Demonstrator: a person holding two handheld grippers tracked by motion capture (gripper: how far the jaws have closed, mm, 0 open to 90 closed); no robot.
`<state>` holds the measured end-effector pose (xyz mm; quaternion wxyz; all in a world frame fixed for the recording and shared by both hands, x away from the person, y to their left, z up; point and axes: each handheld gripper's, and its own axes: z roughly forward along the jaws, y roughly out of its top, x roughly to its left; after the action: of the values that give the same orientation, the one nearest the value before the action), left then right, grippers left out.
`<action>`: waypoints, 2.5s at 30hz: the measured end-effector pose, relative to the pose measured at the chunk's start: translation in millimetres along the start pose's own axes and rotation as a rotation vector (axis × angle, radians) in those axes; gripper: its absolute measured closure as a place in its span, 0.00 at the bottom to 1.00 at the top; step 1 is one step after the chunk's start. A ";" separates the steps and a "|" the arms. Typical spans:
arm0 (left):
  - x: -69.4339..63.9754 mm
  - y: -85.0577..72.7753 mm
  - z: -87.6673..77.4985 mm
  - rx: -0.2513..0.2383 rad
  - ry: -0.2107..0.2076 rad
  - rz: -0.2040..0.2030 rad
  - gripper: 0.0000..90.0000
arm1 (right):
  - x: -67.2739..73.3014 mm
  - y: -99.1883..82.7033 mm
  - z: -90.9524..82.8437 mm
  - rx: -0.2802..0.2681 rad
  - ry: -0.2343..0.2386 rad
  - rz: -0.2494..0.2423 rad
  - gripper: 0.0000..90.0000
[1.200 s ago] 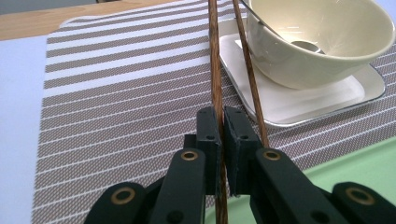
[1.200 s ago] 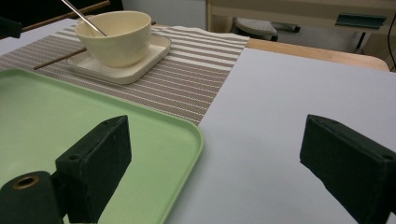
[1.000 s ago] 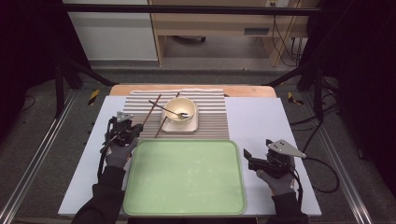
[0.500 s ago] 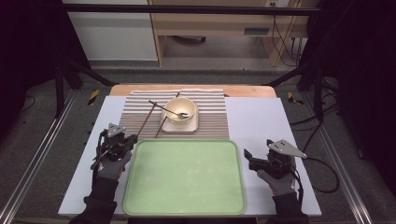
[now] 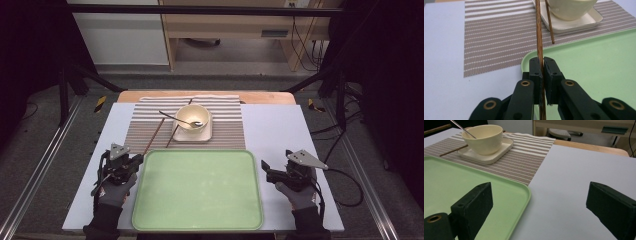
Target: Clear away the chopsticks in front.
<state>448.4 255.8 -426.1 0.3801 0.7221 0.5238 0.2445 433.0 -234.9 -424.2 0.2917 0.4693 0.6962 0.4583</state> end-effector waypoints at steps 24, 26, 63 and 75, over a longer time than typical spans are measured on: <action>-40.2 -38.1 -30.6 -0.002 -0.128 0.077 0.94 | 1.7 1.0 -1.0 0.000 -0.002 -0.009 0.07; -42.6 -40.7 -30.2 0.007 -0.135 0.083 0.94 | 1.7 0.9 -1.0 0.001 -0.003 -0.009 0.07; -60.1 -61.4 -4.0 0.172 -0.142 0.207 0.94 | 3.5 -0.2 1.4 0.015 -0.005 -0.015 0.07; -57.8 -47.2 -11.7 0.060 -0.209 0.185 0.83 | 2.3 -0.4 1.7 0.015 -0.005 -0.008 0.06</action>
<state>393.5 212.4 -454.6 0.3868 0.7998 0.4196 0.1861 433.4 -232.2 -425.1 0.2920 0.4698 0.7007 0.4506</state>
